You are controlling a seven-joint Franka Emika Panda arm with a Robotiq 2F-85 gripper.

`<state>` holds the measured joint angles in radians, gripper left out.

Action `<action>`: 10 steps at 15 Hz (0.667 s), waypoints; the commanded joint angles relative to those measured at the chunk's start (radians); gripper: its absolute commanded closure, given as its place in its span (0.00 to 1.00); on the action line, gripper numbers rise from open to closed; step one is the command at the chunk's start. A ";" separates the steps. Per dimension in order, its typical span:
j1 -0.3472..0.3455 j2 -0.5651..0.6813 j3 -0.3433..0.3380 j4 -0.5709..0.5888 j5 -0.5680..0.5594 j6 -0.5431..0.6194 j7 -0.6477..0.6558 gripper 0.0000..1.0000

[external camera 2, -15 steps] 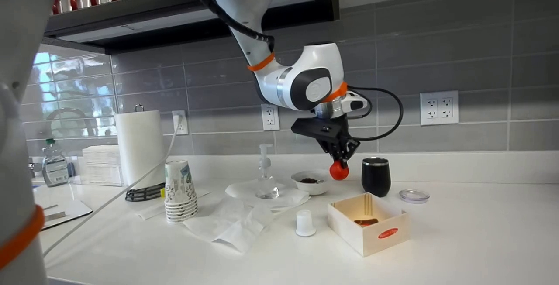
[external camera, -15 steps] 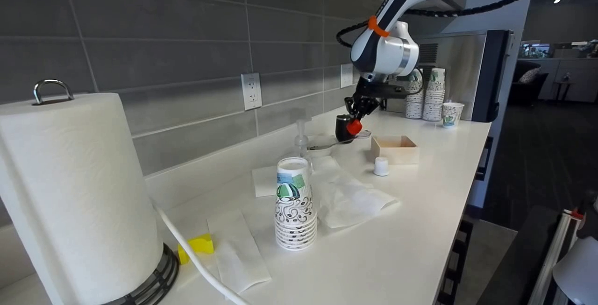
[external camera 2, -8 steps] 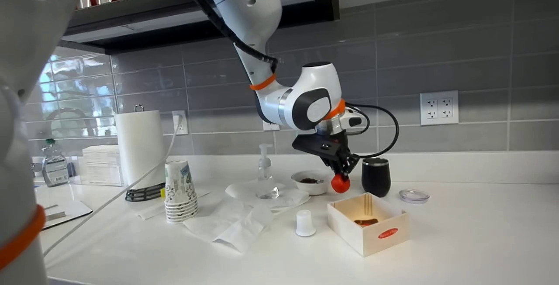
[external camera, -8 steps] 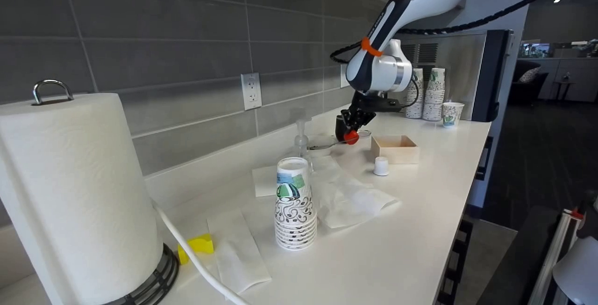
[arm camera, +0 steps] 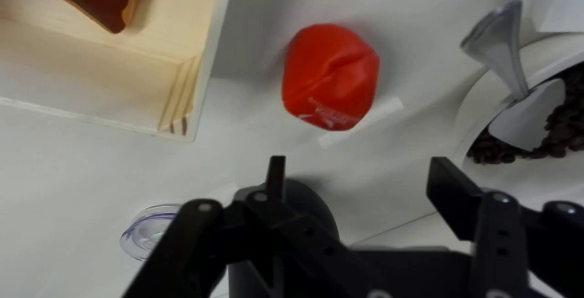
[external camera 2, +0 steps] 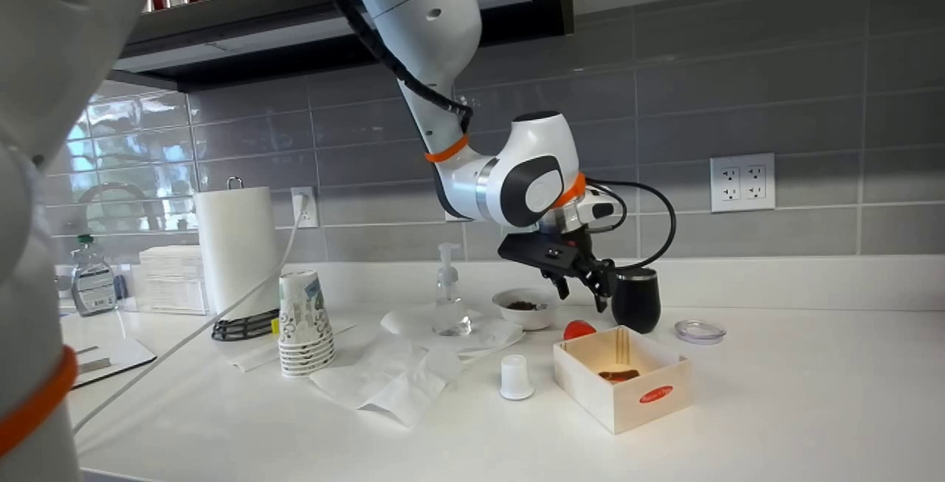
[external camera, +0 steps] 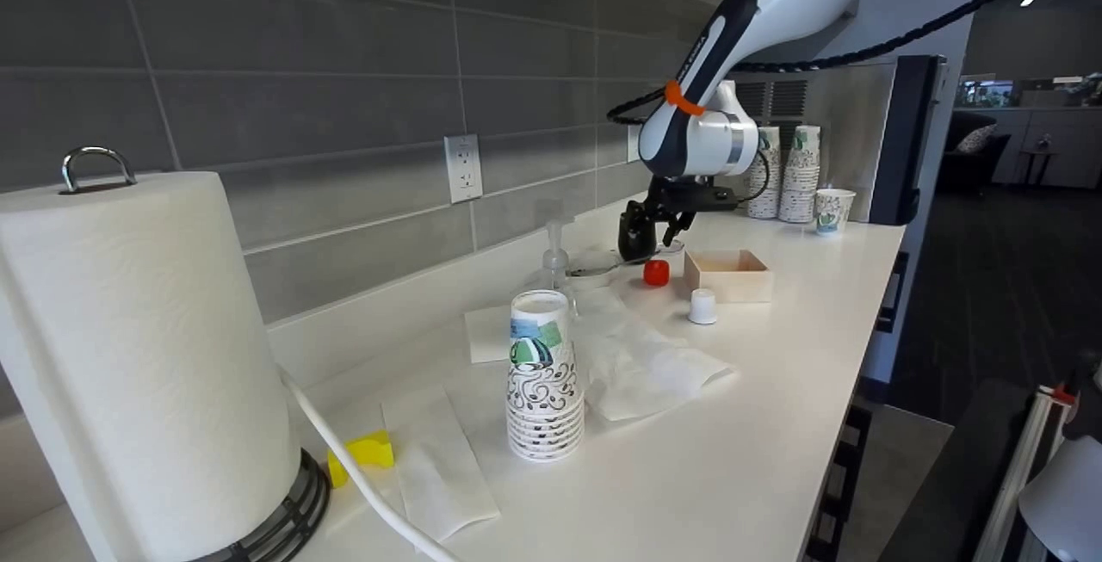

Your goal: Put the orange item on the table

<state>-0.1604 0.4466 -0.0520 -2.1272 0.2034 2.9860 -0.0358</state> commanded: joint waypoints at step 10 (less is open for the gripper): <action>0.120 -0.243 -0.138 -0.285 -0.160 0.037 0.105 0.00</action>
